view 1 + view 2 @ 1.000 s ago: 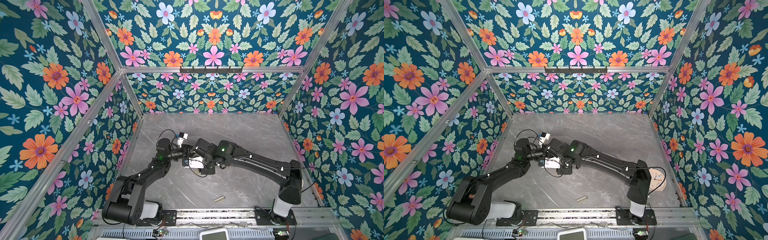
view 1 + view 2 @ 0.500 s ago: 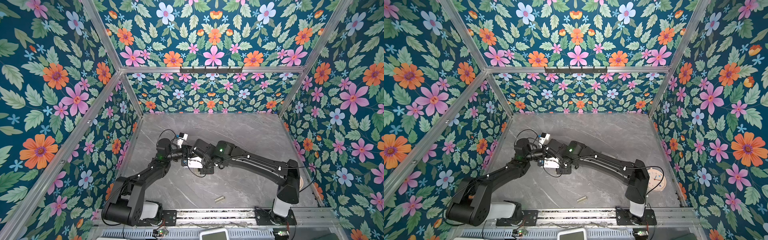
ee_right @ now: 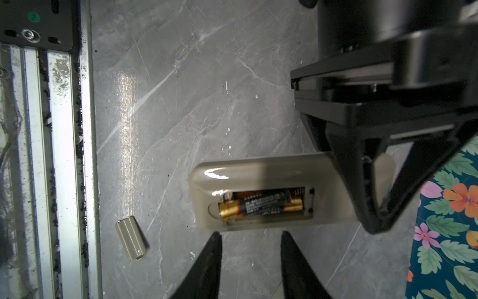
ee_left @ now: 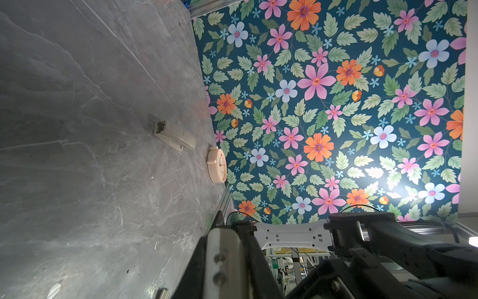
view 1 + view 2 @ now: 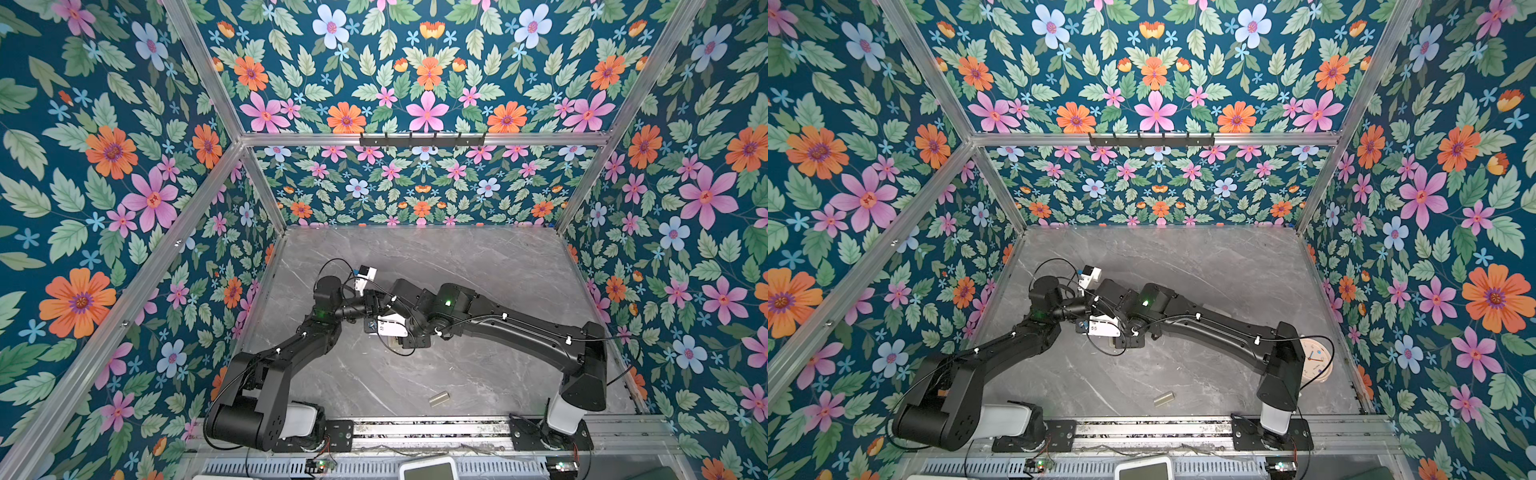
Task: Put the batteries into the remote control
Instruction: 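Press both batteries down into the compartment with the right gripper tips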
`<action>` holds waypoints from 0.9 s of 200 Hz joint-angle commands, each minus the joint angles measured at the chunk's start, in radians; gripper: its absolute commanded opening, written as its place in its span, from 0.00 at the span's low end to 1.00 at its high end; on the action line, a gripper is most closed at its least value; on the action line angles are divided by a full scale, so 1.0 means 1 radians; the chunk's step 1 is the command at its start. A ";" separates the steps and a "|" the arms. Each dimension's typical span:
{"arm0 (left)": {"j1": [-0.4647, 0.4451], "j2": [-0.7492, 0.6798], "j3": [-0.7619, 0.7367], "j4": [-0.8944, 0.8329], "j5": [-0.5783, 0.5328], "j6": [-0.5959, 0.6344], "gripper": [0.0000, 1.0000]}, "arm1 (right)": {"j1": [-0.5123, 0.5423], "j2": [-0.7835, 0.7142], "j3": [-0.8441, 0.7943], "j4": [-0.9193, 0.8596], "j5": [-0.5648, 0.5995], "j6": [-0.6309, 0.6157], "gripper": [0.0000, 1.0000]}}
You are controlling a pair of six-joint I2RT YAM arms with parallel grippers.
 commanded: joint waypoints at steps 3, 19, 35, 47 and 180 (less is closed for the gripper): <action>0.000 0.003 0.009 0.019 0.016 0.013 0.00 | 0.008 0.014 0.019 0.006 -0.014 0.000 0.39; 0.000 0.005 0.011 0.018 0.015 0.015 0.00 | 0.009 0.023 0.021 0.006 -0.015 0.003 0.39; 0.001 0.006 0.012 0.018 0.018 0.016 0.00 | 0.010 0.029 0.017 0.011 -0.009 0.001 0.38; 0.000 0.008 0.012 0.018 0.021 0.015 0.00 | 0.009 0.029 0.013 0.014 -0.009 0.001 0.38; 0.000 -0.007 0.009 -0.002 0.038 0.019 0.00 | 0.009 0.074 0.028 0.025 0.006 -0.005 0.29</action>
